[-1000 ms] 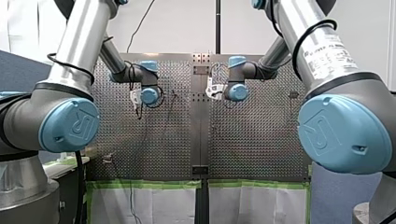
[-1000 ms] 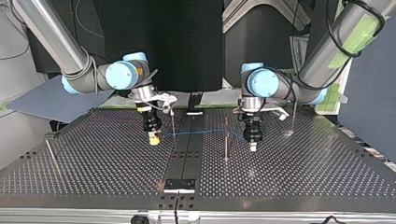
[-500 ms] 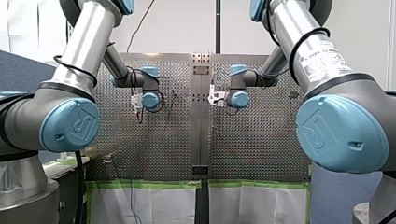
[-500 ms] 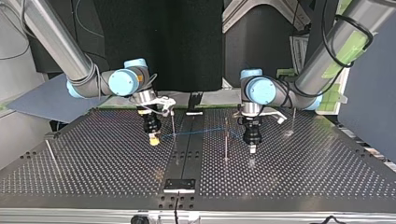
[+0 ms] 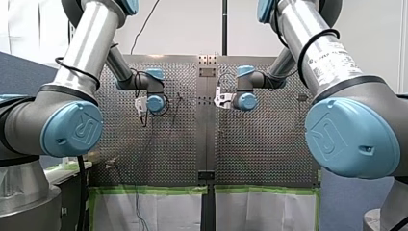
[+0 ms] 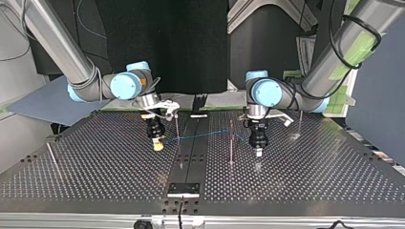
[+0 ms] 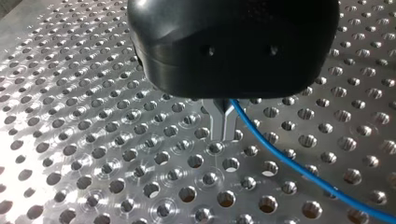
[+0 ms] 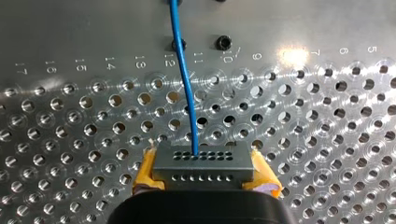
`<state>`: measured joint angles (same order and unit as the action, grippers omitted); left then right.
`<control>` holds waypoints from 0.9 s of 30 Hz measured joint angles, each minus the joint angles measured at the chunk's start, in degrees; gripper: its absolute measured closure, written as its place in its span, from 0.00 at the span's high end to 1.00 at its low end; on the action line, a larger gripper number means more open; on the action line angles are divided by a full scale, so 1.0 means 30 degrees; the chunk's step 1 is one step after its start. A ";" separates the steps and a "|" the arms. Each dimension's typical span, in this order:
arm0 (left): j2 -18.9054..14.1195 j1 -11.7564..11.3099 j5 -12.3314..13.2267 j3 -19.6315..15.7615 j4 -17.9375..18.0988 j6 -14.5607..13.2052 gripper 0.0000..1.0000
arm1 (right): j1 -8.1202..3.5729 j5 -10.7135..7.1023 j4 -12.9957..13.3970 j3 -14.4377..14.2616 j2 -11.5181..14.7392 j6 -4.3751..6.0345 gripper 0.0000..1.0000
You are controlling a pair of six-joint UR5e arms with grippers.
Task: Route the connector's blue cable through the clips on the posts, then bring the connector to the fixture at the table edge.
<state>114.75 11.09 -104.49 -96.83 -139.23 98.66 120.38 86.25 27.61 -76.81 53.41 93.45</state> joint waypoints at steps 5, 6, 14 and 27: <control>-0.0004 0.0004 0.0269 0.0000 -0.0008 -0.0221 0.22 | -0.0001 -0.0012 -0.0016 0.0008 -0.0007 0.0000 0.01; -0.0004 0.0004 0.0315 0.0000 -0.0027 -0.0304 0.26 | -0.0001 -0.0018 -0.0020 0.0009 -0.0007 0.0000 0.01; -0.0006 0.0064 -0.0251 -0.0001 -0.0578 -0.0797 0.41 | -0.0003 -0.0116 -0.0128 0.0002 -0.0022 -0.0019 0.01; -0.0193 0.0038 -0.0564 -0.0001 -0.1629 -0.0869 1.00 | 0.0020 -0.0125 -0.0326 0.0006 -0.0025 -0.0029 0.01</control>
<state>114.17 11.20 -106.18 -96.84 -144.12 96.05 120.44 85.88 26.63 -76.79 53.33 93.36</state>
